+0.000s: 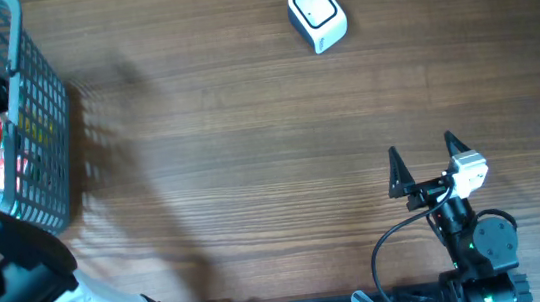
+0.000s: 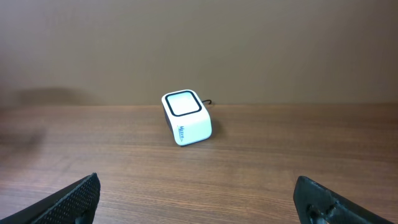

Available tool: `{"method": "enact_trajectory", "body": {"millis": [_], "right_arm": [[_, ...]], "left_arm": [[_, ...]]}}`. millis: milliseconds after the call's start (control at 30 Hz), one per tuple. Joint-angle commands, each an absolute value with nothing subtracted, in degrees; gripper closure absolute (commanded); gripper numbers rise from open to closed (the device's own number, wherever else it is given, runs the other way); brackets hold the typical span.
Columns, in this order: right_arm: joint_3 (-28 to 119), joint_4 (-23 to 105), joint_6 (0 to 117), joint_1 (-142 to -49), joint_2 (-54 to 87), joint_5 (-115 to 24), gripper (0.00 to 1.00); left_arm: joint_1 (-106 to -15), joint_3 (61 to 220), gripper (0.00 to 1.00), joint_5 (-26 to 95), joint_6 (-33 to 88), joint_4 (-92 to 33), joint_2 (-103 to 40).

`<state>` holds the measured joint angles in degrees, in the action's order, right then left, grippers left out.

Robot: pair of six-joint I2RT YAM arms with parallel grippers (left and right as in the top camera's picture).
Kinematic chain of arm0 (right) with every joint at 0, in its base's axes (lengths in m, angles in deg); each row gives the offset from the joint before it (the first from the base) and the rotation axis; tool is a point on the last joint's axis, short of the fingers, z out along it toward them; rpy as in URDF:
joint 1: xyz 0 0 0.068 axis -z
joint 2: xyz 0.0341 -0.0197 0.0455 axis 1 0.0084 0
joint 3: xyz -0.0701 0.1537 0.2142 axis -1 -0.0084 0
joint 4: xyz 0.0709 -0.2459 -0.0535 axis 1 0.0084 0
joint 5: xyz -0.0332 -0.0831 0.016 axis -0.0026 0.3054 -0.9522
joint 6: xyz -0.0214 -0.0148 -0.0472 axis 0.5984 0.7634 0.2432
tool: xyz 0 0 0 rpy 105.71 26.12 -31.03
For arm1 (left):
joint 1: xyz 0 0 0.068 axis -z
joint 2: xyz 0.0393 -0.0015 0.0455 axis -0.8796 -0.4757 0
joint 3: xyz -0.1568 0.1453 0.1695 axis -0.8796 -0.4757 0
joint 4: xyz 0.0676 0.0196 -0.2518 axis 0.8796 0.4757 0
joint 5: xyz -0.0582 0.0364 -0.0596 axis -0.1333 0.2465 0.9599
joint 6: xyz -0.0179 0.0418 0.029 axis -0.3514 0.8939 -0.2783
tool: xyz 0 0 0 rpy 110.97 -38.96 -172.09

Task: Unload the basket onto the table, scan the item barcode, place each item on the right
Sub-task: 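Reach left gripper into basket and grasp the yellow-capped Vim bottle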

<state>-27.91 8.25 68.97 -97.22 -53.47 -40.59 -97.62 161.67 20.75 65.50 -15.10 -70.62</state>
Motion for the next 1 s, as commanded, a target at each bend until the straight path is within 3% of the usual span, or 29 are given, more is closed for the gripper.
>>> {"method": "enact_trajectory", "body": {"millis": [0, 133, 433, 633, 967], "right_arm": [[-27.95, 8.12, 69.38, -97.14, -53.82, -40.06, 0.0], [-27.95, 8.12, 69.38, -97.14, -53.82, -40.06, 0.0], [-27.95, 8.12, 69.38, -97.14, -53.82, -40.06, 0.01], [-27.95, 8.12, 69.38, -97.14, -53.82, -40.06, 0.0], [-27.95, 8.12, 69.36, -97.14, -53.82, -40.06, 0.0]], "left_arm": [[-97.71, 162.74, 0.21, 22.31, 66.5, -14.44, -74.38], [-97.71, 162.74, 0.3, 22.33, 66.5, -14.9, -76.63], [-97.71, 162.74, 0.68, 23.4, 66.46, -15.31, -77.57], [-97.71, 162.76, 0.72, 23.4, 66.02, -18.26, -73.95], [-97.71, 162.76, 0.73, 23.38, 59.44, -29.08, -53.12]]}}
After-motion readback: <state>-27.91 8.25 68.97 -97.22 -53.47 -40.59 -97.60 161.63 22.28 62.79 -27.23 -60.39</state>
